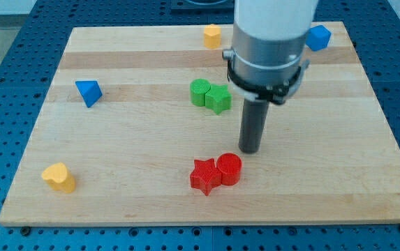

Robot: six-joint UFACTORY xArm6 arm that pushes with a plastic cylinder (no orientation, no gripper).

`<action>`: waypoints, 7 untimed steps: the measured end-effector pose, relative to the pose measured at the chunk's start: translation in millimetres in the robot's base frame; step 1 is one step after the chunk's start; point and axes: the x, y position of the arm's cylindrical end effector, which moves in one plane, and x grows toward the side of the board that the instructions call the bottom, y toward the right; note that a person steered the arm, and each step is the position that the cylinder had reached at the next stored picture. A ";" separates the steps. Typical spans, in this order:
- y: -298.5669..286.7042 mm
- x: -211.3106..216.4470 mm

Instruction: Move the blue triangle to the right side slightly

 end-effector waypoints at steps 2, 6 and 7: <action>-117.6 -4.8; -346.4 -82.4; -329.0 -93.5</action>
